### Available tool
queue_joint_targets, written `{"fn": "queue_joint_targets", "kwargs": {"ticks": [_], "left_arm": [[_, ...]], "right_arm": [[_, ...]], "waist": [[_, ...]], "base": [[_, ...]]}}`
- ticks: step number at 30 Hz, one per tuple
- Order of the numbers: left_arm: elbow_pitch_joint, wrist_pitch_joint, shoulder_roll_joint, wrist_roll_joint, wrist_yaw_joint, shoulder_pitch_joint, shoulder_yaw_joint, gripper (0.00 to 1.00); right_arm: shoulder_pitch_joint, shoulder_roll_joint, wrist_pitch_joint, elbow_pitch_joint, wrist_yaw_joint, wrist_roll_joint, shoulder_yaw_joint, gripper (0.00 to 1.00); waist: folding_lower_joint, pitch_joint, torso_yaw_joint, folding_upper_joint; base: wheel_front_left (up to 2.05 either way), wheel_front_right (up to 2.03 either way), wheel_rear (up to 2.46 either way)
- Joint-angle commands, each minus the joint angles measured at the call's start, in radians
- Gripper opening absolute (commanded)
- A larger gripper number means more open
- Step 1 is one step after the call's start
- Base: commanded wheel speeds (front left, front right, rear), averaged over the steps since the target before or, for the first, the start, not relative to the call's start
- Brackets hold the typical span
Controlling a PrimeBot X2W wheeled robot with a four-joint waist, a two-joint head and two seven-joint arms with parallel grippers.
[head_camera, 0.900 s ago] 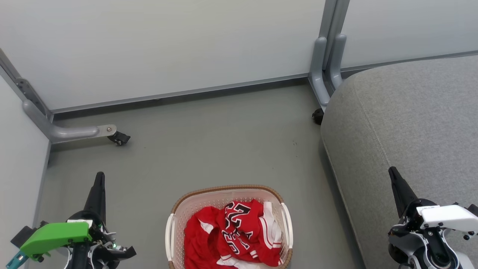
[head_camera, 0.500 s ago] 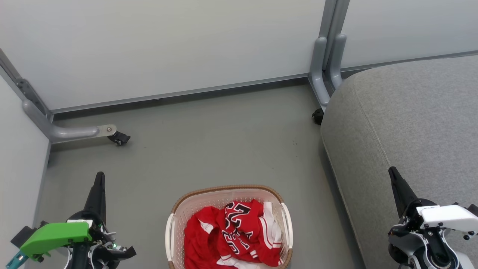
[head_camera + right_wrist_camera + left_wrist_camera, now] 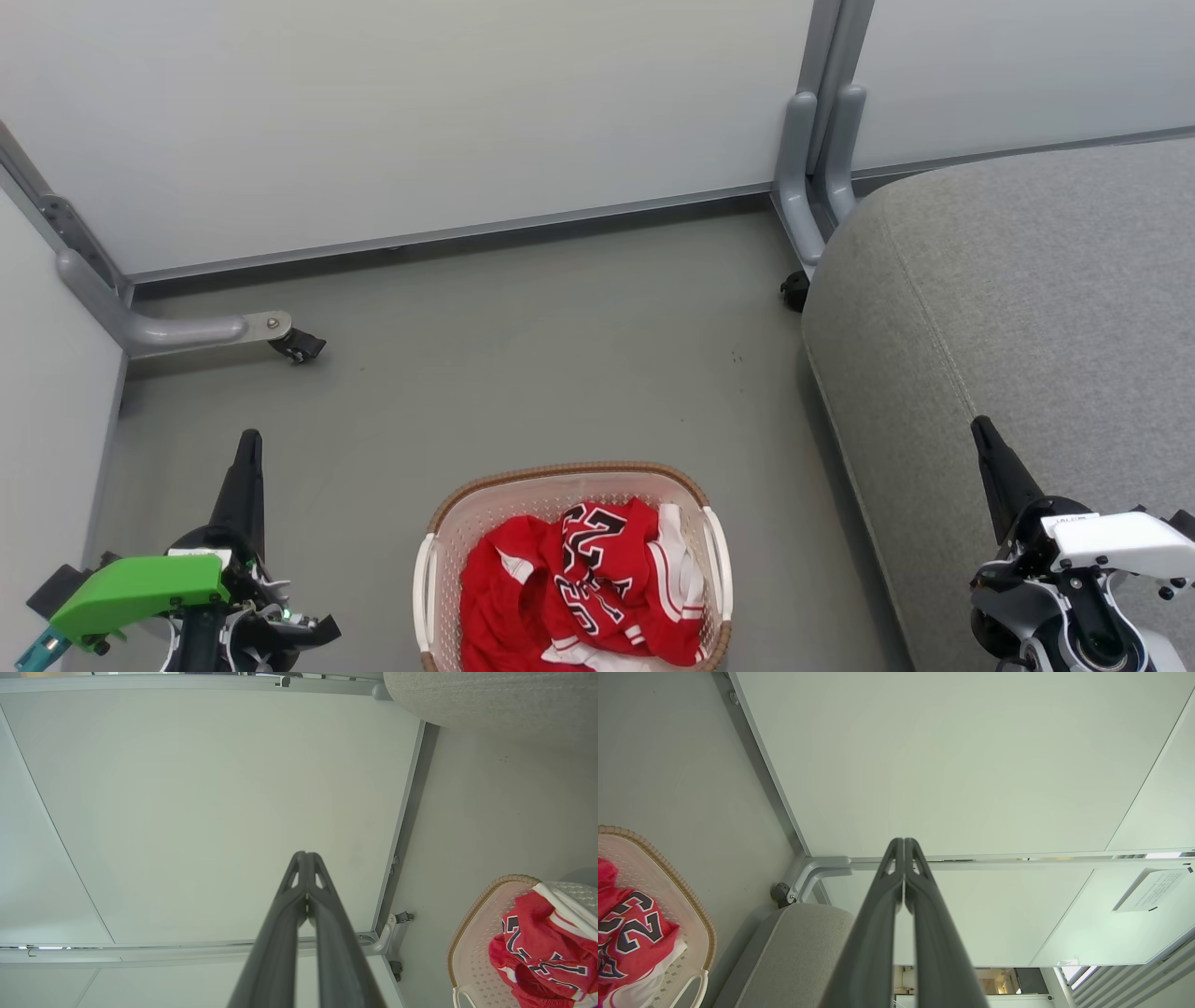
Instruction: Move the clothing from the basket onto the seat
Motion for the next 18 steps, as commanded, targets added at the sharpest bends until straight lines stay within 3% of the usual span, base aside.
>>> {"fn": "queue_joint_targets", "kwargs": {"ticks": [1, 16, 17, 18], "left_arm": [[-0.002, 0.003, 0.006, -0.003, -0.007, -0.011, 0.002, 0.00], [-0.002, 0.003, 0.006, -0.003, -0.007, -0.011, 0.002, 0.00], [0.001, 0.000, 0.000, 0.000, 0.000, 0.000, 0.000, 1.00], [0.007, -0.001, -0.002, 0.000, 0.001, 0.003, -0.001, 1.00]], "right_arm": [[-0.010, -0.003, 0.000, 0.002, 0.000, -0.001, -0.001, 0.00], [-0.010, -0.003, 0.000, 0.002, 0.000, -0.001, -0.001, 0.00], [0.000, 0.000, 0.000, 0.001, 0.000, 0.000, 0.000, 1.00], [0.004, 0.002, 0.000, 0.006, 0.000, 0.000, 0.001, 1.00]], "waist": [[0.0000, 0.000, 0.000, 0.0000], [0.0000, 0.000, 0.000, 0.0000], [0.0000, 0.000, 0.000, 0.0000], [0.0000, 0.000, 0.000, 0.0000]], "base": [[0.00, 0.00, 0.00], [0.00, 0.00, 0.00], [0.00, 0.00, 0.00], [0.00, 0.00, 0.00]]}}
